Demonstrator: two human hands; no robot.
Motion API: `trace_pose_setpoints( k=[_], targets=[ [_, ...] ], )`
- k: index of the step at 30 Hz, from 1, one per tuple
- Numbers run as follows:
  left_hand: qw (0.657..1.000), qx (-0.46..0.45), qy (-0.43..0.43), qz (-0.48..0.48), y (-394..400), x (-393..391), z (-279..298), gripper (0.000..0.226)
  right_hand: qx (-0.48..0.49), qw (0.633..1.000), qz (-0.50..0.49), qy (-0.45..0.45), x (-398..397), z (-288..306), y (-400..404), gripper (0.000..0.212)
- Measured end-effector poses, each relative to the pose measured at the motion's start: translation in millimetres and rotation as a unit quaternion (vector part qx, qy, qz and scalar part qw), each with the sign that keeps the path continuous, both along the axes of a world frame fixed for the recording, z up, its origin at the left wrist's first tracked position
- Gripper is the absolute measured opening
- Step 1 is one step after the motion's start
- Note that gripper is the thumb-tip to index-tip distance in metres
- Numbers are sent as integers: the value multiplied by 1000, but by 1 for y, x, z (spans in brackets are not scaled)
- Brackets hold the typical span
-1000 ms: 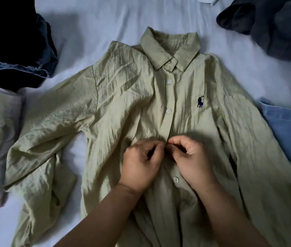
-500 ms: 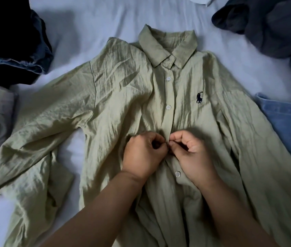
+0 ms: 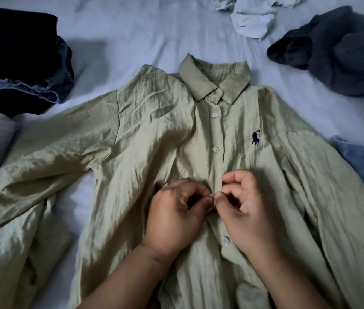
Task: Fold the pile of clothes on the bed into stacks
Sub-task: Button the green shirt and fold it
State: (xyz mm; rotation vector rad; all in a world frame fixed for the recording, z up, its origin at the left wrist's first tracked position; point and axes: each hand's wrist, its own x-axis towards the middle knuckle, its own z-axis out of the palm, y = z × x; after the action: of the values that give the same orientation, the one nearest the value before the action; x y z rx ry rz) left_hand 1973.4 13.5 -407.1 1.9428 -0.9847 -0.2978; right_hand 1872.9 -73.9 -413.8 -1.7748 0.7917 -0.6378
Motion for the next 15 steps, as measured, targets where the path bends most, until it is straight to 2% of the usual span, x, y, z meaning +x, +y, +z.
trace_pose_setpoints(
  k=[3, 6, 10, 12, 15],
  targets=[
    [1000, -23, 13, -2, 1, 1, -1, 3, -96, 995, 1, -13, 2, -7, 2, 22],
    [1000, 10, 25, -15, 0, 4, 0, 7, -224, 974, -23, 8, 4, -8, 4, 30],
    [998, 51, 7, -41, -2, 6, 5, 9, -268, 962, -48, 22, 5, -4, 1, 21],
    [997, 61, 5, -48, -1, 6, 6, 9, -246, 967, -60, 35, 3, -2, -2, 19],
    [997, 43, 41, -41, 2, 7, 8, 4, -119, 992, -24, 46, -5, 7, -9, 25]
  ],
)
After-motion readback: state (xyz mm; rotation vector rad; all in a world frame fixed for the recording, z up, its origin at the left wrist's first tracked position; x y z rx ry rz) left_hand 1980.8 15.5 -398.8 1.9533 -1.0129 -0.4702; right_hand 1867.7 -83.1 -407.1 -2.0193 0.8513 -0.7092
